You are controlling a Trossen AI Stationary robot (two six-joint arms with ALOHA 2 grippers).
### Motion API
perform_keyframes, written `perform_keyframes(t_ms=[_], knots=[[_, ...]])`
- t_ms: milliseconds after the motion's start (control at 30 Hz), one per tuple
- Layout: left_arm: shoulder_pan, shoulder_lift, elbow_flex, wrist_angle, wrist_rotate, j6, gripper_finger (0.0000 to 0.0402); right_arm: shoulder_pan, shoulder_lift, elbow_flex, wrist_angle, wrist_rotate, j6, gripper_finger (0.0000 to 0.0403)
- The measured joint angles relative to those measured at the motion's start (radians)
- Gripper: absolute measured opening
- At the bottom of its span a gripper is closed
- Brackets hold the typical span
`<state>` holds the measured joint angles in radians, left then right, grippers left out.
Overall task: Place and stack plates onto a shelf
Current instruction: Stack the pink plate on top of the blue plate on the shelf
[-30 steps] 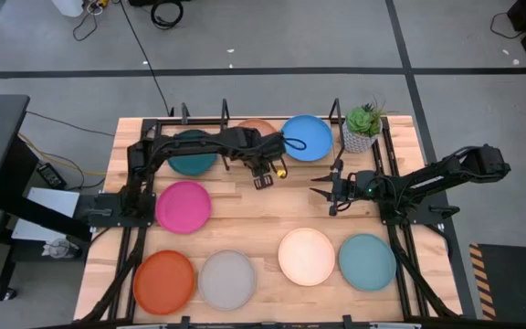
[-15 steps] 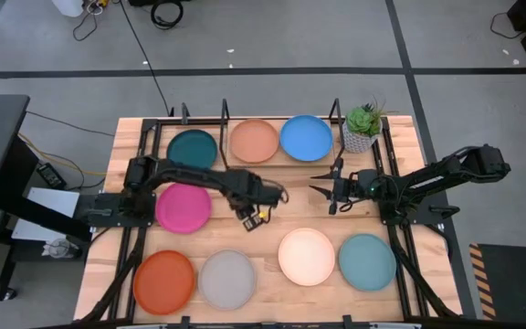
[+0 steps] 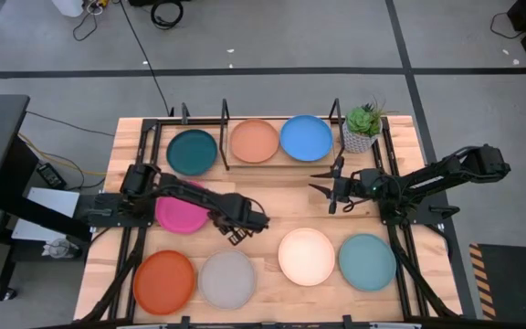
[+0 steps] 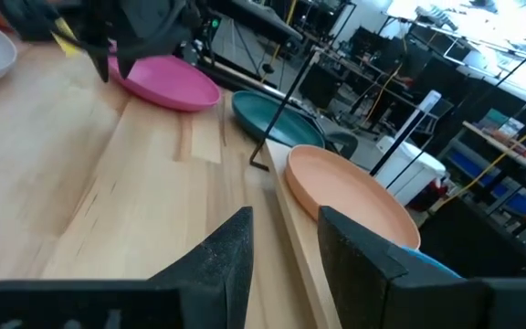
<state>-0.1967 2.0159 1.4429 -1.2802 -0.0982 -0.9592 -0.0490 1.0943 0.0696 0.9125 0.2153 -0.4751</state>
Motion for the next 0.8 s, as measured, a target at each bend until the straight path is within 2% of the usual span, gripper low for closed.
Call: perform_keyframes(t_ms=[167, 533, 800], knots=[[0.004, 0.000, -0.062, -0.018, 0.017, -0.077, 0.0105, 0.000, 0.000, 0.000, 0.007, 0.000, 0.000, 0.0130], [0.001, -0.002, -0.093, -0.020, 0.006, -0.103, 0.0085, 0.000, 0.000, 0.000, 0.006, -0.003, 0.003, 0.0130], [-0.011, -0.002, -0.100, -0.016, 0.002, -0.132, 0.0128, 0.000, 0.000, 0.000, 0.005, -0.003, 0.005, 0.0130]])
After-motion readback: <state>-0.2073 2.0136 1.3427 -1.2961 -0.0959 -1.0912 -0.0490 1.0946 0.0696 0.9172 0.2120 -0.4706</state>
